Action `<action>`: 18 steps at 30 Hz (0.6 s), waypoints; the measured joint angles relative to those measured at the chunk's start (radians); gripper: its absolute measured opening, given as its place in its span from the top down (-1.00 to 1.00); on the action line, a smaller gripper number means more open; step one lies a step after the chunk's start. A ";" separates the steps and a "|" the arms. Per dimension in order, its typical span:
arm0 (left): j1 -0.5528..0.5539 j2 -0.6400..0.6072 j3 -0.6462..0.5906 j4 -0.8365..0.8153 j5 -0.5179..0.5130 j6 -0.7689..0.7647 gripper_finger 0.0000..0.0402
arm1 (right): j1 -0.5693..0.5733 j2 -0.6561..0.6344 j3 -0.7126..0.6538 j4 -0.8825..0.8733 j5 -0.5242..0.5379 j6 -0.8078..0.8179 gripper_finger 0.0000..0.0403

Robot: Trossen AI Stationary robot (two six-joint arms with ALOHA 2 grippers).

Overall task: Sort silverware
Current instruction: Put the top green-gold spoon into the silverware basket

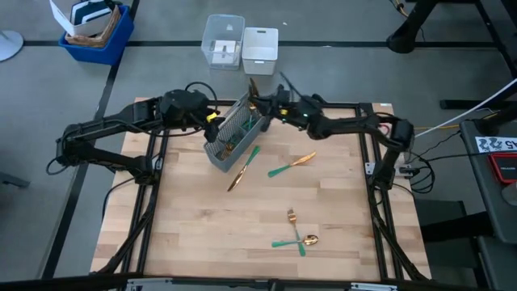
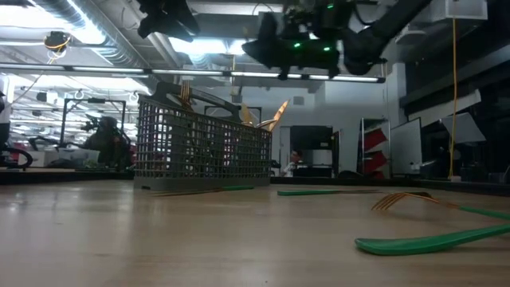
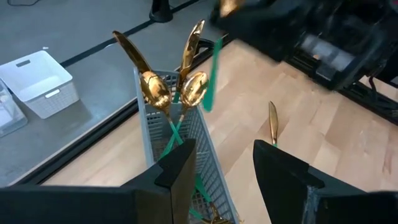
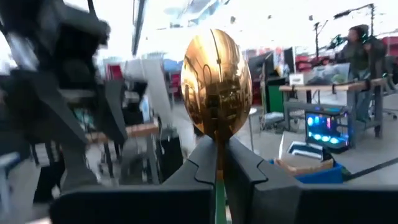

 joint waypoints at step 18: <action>-0.005 0.001 0.000 0.000 0.000 -0.015 0.25 | 0.000 0.101 0.109 -0.305 0.068 -0.176 0.85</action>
